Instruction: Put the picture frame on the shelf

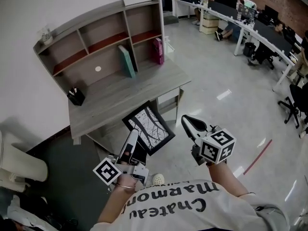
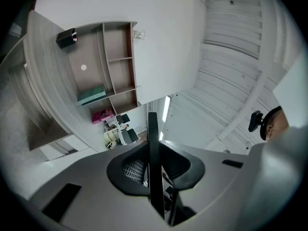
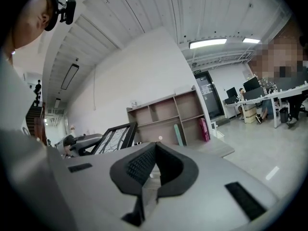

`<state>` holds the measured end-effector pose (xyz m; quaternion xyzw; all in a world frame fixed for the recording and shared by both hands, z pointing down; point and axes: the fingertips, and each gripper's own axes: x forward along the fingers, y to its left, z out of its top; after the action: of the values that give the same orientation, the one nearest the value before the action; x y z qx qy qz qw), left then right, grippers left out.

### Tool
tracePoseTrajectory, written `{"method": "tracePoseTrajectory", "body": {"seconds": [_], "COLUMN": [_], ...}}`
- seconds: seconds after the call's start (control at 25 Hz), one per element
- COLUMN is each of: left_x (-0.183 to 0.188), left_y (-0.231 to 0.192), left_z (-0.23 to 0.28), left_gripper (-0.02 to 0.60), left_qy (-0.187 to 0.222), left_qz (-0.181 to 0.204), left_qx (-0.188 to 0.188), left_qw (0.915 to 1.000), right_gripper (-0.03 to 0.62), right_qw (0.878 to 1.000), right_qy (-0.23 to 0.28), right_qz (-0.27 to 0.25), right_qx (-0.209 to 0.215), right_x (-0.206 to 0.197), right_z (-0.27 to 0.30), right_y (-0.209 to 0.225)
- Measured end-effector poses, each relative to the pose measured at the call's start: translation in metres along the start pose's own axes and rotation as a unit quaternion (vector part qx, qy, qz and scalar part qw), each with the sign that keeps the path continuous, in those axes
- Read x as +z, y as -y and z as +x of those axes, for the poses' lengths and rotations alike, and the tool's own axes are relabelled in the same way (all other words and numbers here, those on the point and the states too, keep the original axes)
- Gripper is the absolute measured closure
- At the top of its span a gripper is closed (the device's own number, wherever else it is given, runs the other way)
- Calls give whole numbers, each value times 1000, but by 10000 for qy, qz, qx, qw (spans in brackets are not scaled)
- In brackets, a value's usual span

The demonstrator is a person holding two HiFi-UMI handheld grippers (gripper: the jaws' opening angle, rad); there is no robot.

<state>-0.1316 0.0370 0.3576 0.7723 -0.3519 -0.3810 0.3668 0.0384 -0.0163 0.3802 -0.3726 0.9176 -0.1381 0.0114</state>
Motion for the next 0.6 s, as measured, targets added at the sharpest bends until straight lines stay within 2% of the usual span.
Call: {"method": "tracePoseTrajectory", "body": {"seconds": [0.4,0.6], "left_x": [101,126], "left_y": [-19,-30], "left_z": [61,71], "left_gripper": [500,500], "left_qy": [-66,-154], "left_qz": [138,171], "left_qx": [-527,-621], "left_qw": [9985,9978], "right_gripper": [588,586], "right_qw": [9982,9976], "right_qy": [474,536], "right_qz": [-366,-407], "right_qx": [-64,-152], "right_x": [70,74], "right_z": [98,125], "right_y": [-2,-3]}}
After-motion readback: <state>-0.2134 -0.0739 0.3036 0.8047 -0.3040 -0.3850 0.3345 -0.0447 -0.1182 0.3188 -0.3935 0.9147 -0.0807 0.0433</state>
